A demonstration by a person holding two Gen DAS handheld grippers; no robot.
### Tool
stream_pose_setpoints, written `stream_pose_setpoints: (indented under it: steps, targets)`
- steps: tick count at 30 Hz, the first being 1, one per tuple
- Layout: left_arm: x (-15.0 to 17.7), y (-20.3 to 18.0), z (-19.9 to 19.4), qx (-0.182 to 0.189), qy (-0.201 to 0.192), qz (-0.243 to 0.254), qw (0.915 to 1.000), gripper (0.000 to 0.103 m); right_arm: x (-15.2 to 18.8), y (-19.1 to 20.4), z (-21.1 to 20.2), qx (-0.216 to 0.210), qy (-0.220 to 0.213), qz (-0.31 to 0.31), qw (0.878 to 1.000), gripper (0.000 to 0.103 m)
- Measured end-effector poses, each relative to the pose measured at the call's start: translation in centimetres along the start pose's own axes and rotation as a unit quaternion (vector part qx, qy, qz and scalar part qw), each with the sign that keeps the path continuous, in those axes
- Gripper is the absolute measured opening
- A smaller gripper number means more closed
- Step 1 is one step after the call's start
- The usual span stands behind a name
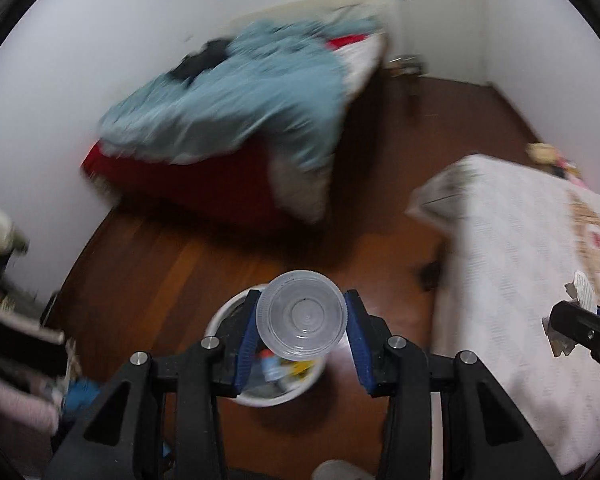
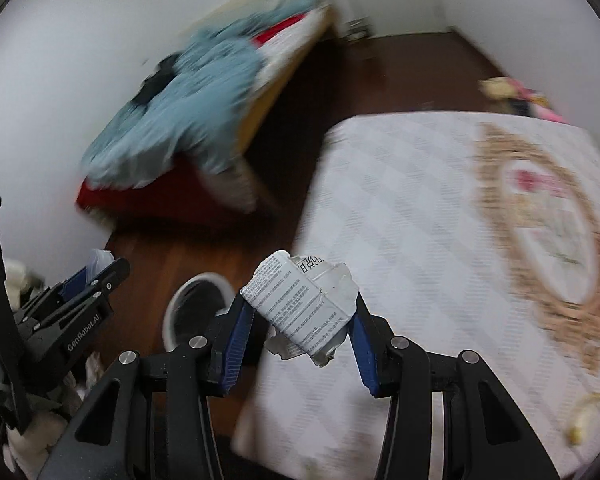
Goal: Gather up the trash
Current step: 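Carry the cup and paper over the bin and open both tools to drop them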
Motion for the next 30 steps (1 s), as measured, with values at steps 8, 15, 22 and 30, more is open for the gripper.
stream_pose_setpoints:
  steps: [8, 15, 22, 30]
  targets:
    - [5.1, 12.4, 10.4, -0.066, 0.096, -0.077, 0.9902, 0.037, 1.9, 13.8, 13.9, -0.036, 0.107, -0.046, 0.993, 0.049]
    - [7.6, 16.3, 17.4, -0.091, 0.151, -0.086, 0.9806, 0.037, 4.0, 19.6, 25.5, -0.022, 0.201, -0.042, 0.979, 0.049]
    - [7.9, 17.1, 20.7, -0.071, 0.178, -0.095, 0.9769, 0.038, 5.0, 20.8, 32.2, -0.015, 0.250, -0.021, 0.968, 0.049]
    - [7.6, 16.9, 21.8, -0.044, 0.191, -0.101, 0.9754, 0.041, 4.3, 20.6, 35.5, -0.017, 0.270, -0.016, 0.963, 0.053]
Point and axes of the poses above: each gripper's, at about its wrist camera, not at the fingertips, and z roughly the way its jaws point, y to its left, x to its underside, the point moved 1 cm from there along z, roughly the way its jaws point, and after that the axes turned 10 degrees about x, right-handed, at the moved point
